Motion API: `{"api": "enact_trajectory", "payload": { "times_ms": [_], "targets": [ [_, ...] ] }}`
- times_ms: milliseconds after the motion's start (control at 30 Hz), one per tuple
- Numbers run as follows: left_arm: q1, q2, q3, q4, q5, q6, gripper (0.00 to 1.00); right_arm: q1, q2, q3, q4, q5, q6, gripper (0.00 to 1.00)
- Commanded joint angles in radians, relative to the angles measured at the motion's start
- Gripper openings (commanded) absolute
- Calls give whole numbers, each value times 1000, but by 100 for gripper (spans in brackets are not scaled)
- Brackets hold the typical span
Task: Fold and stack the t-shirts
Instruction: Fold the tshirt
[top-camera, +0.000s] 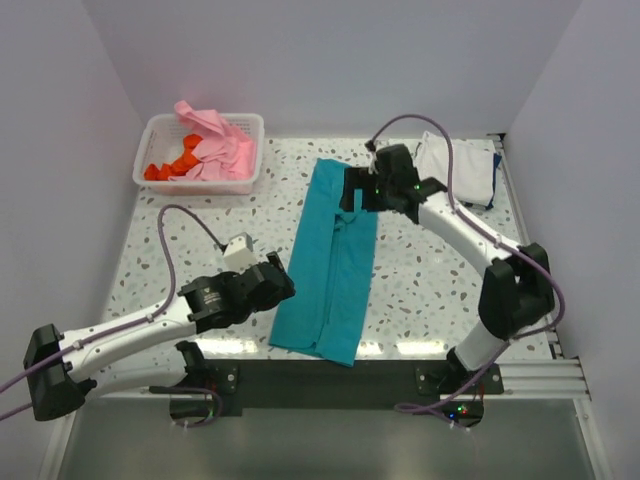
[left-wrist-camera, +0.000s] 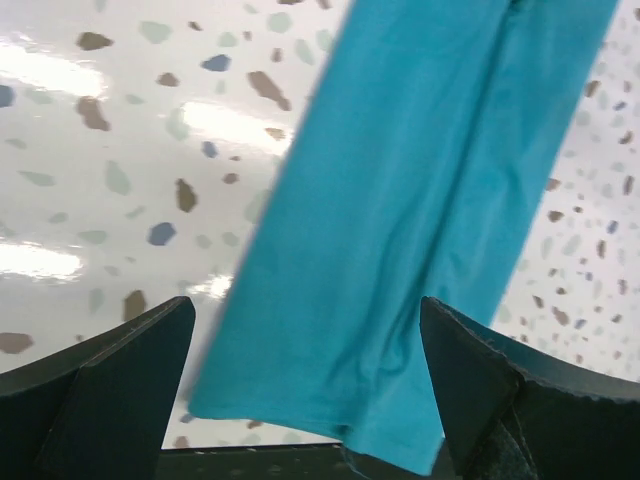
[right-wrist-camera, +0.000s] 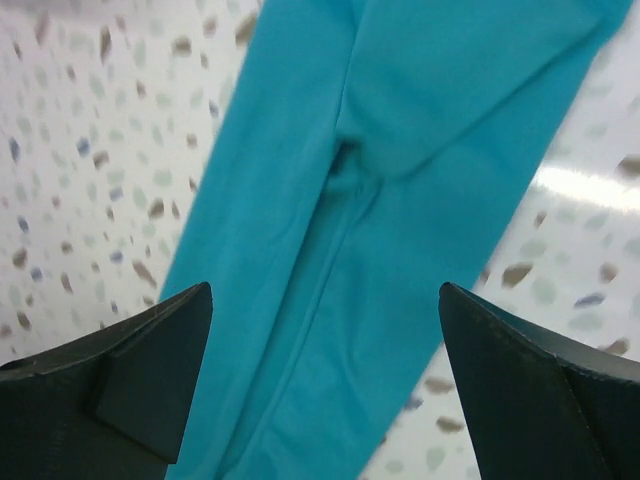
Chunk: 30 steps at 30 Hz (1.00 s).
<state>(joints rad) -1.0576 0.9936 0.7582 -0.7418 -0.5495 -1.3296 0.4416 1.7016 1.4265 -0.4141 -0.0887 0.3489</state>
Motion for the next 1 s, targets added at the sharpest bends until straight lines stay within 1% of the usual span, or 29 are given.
{"api": "enact_trajectory", "payload": {
  "times_ms": [0,67,133,200,300,367,500,633,800,967],
  "targets": [
    [51,-77,-97,44,-17,78,100,106,-89,-227,66,115,79,99],
    [51,-105,-144,122,23,136,100,138,-126,-313,58,119,128,99],
    [51,-134,-174,153,39,154,100,147,-137,-389,98,109,143,99],
    [53,-148,-204,167,42,155,100,151,-114,-426,135,99,134,99],
    [53,-150,-227,154,36,141,100,149,-42,-428,149,113,105,99],
    [53,-147,-240,176,68,156,100,151,-13,-419,172,121,93,99],
    [53,-147,-272,248,118,182,100,151,61,-380,149,175,88,99],
    [53,-116,-289,298,144,196,100,144,122,-334,127,190,76,99],
    [53,-59,-267,283,157,204,100,121,191,-267,103,191,55,99],
    [53,-38,-254,285,177,224,100,80,259,-153,31,178,18,99]
  ]
}}
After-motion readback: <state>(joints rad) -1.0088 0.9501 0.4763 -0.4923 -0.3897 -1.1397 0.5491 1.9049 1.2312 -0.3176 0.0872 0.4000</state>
